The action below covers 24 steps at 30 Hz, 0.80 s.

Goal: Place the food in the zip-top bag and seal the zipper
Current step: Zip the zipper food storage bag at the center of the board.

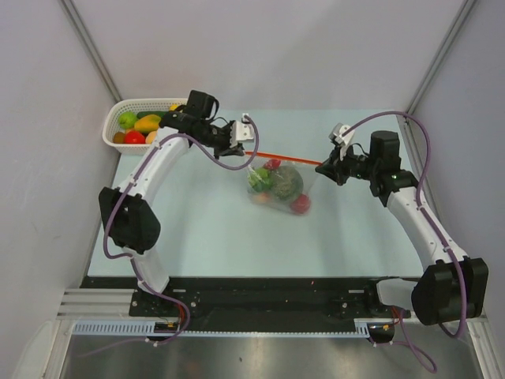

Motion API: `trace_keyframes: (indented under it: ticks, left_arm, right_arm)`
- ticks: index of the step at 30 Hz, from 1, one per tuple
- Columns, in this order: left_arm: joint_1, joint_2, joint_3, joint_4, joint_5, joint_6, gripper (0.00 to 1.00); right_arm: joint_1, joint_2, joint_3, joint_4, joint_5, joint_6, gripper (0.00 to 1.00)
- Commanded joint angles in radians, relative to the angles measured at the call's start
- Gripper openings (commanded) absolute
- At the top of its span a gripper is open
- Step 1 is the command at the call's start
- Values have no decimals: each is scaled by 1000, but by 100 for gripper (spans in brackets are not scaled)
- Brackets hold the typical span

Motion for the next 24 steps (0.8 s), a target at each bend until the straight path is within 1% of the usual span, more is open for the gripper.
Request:
trace_keyframes:
  ticks: [1,6,9,10,11,12,13,14,15,16,17,19,22,24]
  left_arm:
    - [88,-66,2,-22,-107,33,0]
    - [157,-55,42,-19,-96,5,0]
    - [167,-44,77,-21,-76,-26,0]
    - [166,-43,81,-7,-51,-44,0]
    - [166,-44,81,14,-37,-64,0]
    - [164,-44,79,40,-23,-123,0]
    - [163,-44,81,103,-17,-157,0]
    - [161,-41,84,137,-14,-194,0]
    - [161,-35,88,166,-17,-255,0]
    - [160,-34,94,213,-18,-277,0]
    - [158,-32,101,226,-21,-289,0]
    - [155,-41,93,235,-27,-282,0]
    - [149,-86,23,255,-52,-234,0]
    - [138,-125,-65,228,-66,-163,0]
  right_arm:
    - [-41,-24,4,16,2,-2,0]
    - [-62,-9,4,66,8,27,0]
    - [-62,5,4,137,20,66,0]
    - [-64,11,6,161,21,98,0]
    - [-62,19,4,218,28,116,0]
    - [-61,37,4,251,39,135,0]
    - [-59,51,6,294,71,165,0]
    - [-55,63,9,384,102,178,0]
    - [-47,92,12,429,129,191,0]
    - [-45,108,29,471,170,204,0]
    - [-45,120,40,541,188,227,0]
    - [-45,165,61,575,192,228,0]
    - [-26,204,83,576,160,175,0]
    - [-9,217,84,504,136,124,0]
